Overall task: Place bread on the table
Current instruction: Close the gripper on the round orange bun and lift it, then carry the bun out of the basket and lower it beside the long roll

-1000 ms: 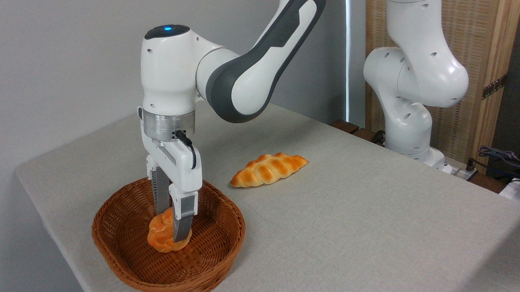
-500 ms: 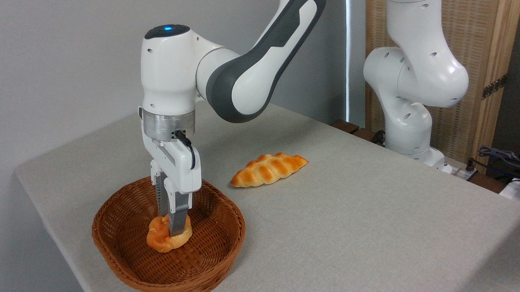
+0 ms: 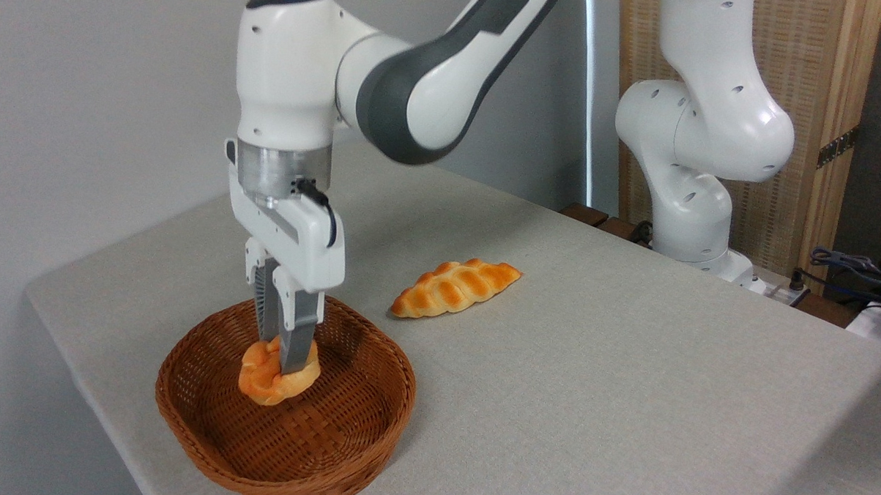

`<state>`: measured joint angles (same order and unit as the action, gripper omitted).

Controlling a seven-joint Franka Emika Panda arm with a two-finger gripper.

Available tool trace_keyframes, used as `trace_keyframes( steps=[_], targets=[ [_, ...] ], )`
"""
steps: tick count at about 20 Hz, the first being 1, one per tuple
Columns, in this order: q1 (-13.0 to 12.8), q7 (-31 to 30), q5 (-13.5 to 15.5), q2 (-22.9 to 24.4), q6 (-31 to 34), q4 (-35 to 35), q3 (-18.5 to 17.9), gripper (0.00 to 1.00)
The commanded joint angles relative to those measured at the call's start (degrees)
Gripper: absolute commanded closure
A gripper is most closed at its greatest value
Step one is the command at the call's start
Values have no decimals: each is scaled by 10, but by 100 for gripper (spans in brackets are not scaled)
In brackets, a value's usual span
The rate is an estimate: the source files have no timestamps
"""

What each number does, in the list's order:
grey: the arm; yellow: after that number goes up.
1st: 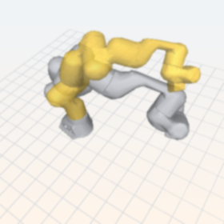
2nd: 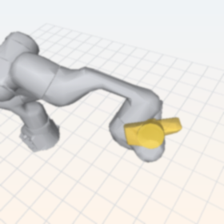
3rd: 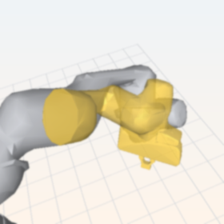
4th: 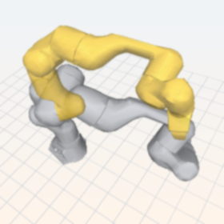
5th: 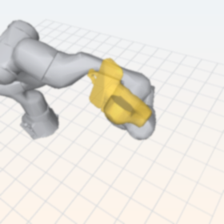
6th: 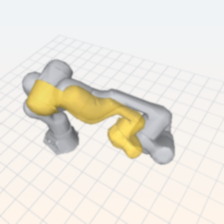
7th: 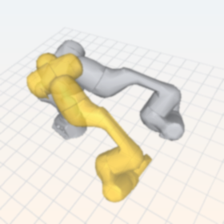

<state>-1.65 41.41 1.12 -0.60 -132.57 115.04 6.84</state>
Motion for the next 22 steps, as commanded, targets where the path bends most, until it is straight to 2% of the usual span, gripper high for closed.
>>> trace_keyframes(
  steps=[1, 4, 6, 8, 11, 16, 19, 22],
  targets=[
    [-3, 6, 13, 40, 59, -10, -25, 57],
    [-2, 16, 13, 73, 134, -5, -52, 57],
    [3, 65, 13, 109, 187, 10, -71, 57],
    [25, 106, 14, 167, 193, 74, -75, 56],
    [27, 121, 14, 228, 193, 160, -75, 56],
    [29, 121, 14, 242, 196, 209, -68, 55],
    [27, 121, 14, 240, 196, 216, -67, 32],
    [27, 122, 13, 236, 195, 239, -67, 27]
  ],
)
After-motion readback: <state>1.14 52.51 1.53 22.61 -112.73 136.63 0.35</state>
